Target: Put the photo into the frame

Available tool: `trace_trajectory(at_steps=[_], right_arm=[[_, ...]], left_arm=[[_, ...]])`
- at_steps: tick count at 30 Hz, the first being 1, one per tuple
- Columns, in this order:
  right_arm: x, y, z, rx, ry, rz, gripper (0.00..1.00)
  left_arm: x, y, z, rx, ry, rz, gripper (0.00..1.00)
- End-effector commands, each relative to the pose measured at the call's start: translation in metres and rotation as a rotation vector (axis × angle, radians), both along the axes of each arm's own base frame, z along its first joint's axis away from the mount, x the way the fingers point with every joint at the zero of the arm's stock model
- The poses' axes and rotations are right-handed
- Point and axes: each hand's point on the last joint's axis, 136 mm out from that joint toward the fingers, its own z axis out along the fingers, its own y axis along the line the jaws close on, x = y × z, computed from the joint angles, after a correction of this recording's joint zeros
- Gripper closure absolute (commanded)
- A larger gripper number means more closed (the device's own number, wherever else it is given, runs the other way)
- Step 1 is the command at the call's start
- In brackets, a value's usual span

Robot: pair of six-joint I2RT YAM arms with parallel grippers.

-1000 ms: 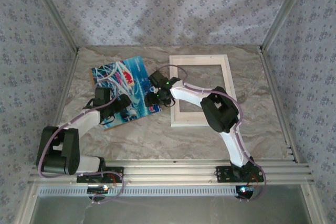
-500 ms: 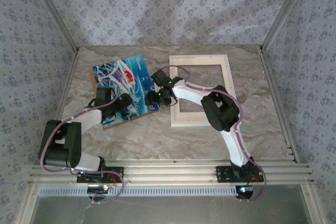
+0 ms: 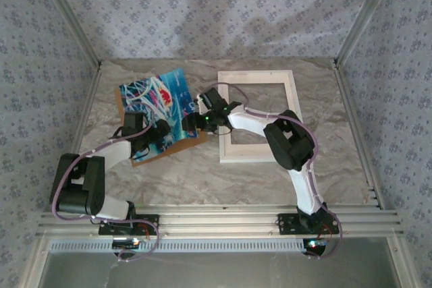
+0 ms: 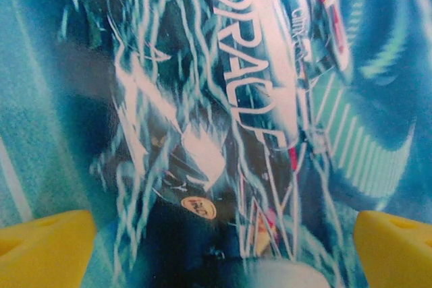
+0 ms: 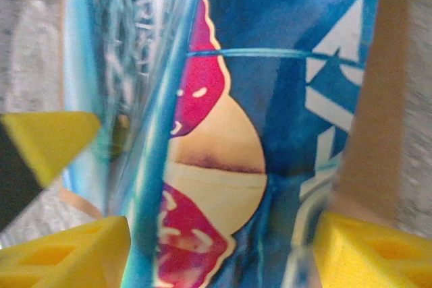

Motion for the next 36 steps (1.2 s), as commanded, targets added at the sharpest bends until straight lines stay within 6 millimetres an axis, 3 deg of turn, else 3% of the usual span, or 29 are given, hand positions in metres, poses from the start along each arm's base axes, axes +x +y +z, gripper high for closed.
trace_trajectory(at_steps=[1,6,11,18,22,25,28,36], right_arm=[[0.002,0.016,0.029,0.154,-0.017,0.029,0.26],[0.014,0.018,0.029,0.21,-0.055,0.028,0.2],[0.027,0.017,0.033,0.228,-0.058,0.011,0.22],[0.037,-0.005,0.033,0.155,-0.077,-0.054,0.28],[0.04,-0.009,0.028,0.132,-0.064,-0.079,0.47],[0.041,-0.008,0.024,0.135,-0.043,-0.089,0.77],[0.042,-0.009,0.025,0.133,-0.03,-0.094,1.0],[0.044,-0.042,0.053,0.122,-0.061,-0.128,1.0]], left_arm=[[-0.014,-0.006,-0.017,-0.024,0.067,-0.016,0.01],[-0.015,-0.008,-0.017,-0.027,0.067,-0.024,0.02],[-0.015,-0.007,-0.016,-0.026,0.066,-0.024,0.01],[-0.016,-0.005,-0.015,-0.015,0.067,-0.019,0.02],[-0.014,-0.006,-0.012,-0.017,0.059,-0.022,0.02],[-0.013,-0.006,-0.009,-0.015,0.054,-0.022,0.01],[-0.01,-0.005,0.0,-0.003,0.037,-0.031,0.01],[0.012,0.025,0.074,0.104,-0.131,0.034,0.01]])
